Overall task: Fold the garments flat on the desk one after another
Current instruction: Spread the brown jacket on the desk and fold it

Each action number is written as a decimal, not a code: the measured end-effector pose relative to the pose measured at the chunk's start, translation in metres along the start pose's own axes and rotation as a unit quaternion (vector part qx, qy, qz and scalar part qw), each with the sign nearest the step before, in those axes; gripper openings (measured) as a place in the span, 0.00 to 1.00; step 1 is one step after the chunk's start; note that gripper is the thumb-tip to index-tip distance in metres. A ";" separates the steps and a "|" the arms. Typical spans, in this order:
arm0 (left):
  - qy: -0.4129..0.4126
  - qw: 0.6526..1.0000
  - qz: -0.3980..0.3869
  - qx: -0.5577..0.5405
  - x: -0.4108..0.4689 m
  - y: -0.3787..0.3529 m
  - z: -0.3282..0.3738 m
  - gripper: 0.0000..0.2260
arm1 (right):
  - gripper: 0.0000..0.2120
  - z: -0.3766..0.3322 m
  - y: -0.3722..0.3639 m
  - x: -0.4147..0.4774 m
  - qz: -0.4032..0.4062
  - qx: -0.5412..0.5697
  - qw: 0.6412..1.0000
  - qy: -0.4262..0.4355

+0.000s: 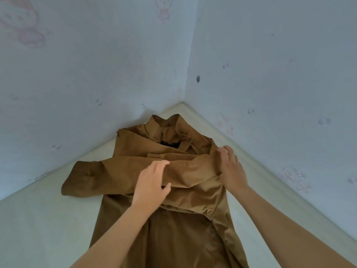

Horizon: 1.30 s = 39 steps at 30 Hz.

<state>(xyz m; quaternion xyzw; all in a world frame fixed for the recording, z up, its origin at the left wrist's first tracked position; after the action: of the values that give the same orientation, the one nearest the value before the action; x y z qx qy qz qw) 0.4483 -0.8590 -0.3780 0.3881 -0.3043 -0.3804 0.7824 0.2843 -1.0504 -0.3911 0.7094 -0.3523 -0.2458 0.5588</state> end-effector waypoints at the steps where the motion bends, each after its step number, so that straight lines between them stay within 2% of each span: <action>1: -0.031 0.998 -0.028 0.044 0.008 -0.013 0.008 0.32 | 0.38 -0.003 0.000 0.004 0.003 -0.023 0.999 0.033; 3: -0.066 0.984 -0.083 0.140 0.023 -0.039 0.012 0.41 | 0.35 -0.006 -0.004 0.016 0.007 -0.034 0.996 0.085; 4: -0.065 0.978 -0.105 0.168 0.028 -0.048 0.007 0.42 | 0.32 -0.008 -0.006 0.022 0.006 -0.027 0.994 0.104; 6: -0.043 0.974 -0.124 0.183 0.035 -0.051 -0.007 0.33 | 0.25 -0.014 -0.012 0.035 -0.008 -0.019 0.990 0.141; 8: -0.020 0.981 -0.112 0.159 0.041 -0.037 -0.018 0.19 | 0.19 -0.017 -0.011 0.049 -0.013 -0.023 0.986 0.168; 9: 0.019 0.986 -0.105 0.126 0.044 -0.026 -0.026 0.16 | 0.15 -0.015 -0.008 0.058 -0.015 -0.024 0.986 0.162; 12: 0.148 0.983 -0.100 0.036 0.050 0.001 -0.059 0.13 | 0.14 -0.003 0.001 0.088 -0.051 -0.039 0.993 0.102; 14: 0.176 0.972 -0.149 0.034 0.055 0.004 -0.078 0.11 | 0.14 0.006 0.007 0.107 -0.054 -0.012 0.998 0.028; 16: 0.186 0.956 -0.219 0.052 0.057 -0.003 -0.090 0.11 | 0.13 0.013 0.010 0.120 -0.020 0.010 1.000 -0.022; 18: 0.185 0.944 -0.270 0.039 0.060 -0.012 -0.089 0.15 | 0.11 0.019 -0.004 0.125 -0.031 0.095 0.993 -0.063; 21: 0.161 0.947 -0.272 -0.062 0.078 -0.026 -0.067 0.21 | 0.18 0.033 -0.031 0.114 -0.069 0.271 0.945 -0.172; 24: 0.158 0.952 -0.205 -0.163 0.112 -0.037 -0.043 0.21 | 0.20 0.041 -0.048 0.096 -0.106 0.322 0.908 -0.245; 27: 0.202 0.942 -0.153 -0.219 0.142 -0.058 -0.030 0.25 | 0.20 0.045 -0.057 0.083 -0.073 0.384 0.875 -0.286; 28: 0.218 0.939 -0.137 -0.228 0.154 -0.067 -0.028 0.27 | 0.21 0.049 -0.061 0.080 -0.057 0.424 0.851 -0.305; 30: 0.262 0.923 -0.108 -0.262 0.174 -0.080 -0.029 0.32 | 0.21 0.053 -0.073 0.073 -0.045 0.538 0.766 -0.349; 32: 0.335 0.872 -0.113 -0.339 0.185 -0.094 -0.035 0.39 | 0.17 0.052 -0.080 0.065 -0.063 0.611 0.700 -0.364; 33: 0.360 0.850 -0.135 -0.361 0.189 -0.103 -0.035 0.42 | 0.15 0.051 -0.082 0.062 -0.077 0.622 0.693 -0.356; 35: 0.361 0.852 -0.202 -0.321 0.190 -0.117 -0.032 0.42 | 0.13 0.047 -0.086 0.057 -0.095 0.613 0.709 -0.336; 37: 0.347 0.874 -0.222 -0.259 0.193 -0.124 -0.033 0.31 | 0.15 0.047 -0.094 0.054 -0.109 0.559 0.748 -0.341; 39: 0.336 0.895 -0.192 -0.223 0.200 -0.122 -0.035 0.18 | 0.14 0.049 -0.101 0.055 -0.124 0.488 0.792 -0.346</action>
<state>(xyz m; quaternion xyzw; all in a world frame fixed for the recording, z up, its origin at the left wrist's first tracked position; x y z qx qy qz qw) 0.5367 -1.0616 -0.4621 0.3587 0.1503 -0.4280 0.8158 0.3057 -1.1102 -0.4987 0.7929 -0.5044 -0.3372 -0.0553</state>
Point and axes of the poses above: each hand's wrist, its own x-axis towards the middle knuckle, its own y-axis out of the back of the hand, z = x × y, the point moved 8 cm from there along x, towards the middle knuckle, and after that the axes turned 3 degrees about z, right-handed, at the moved point
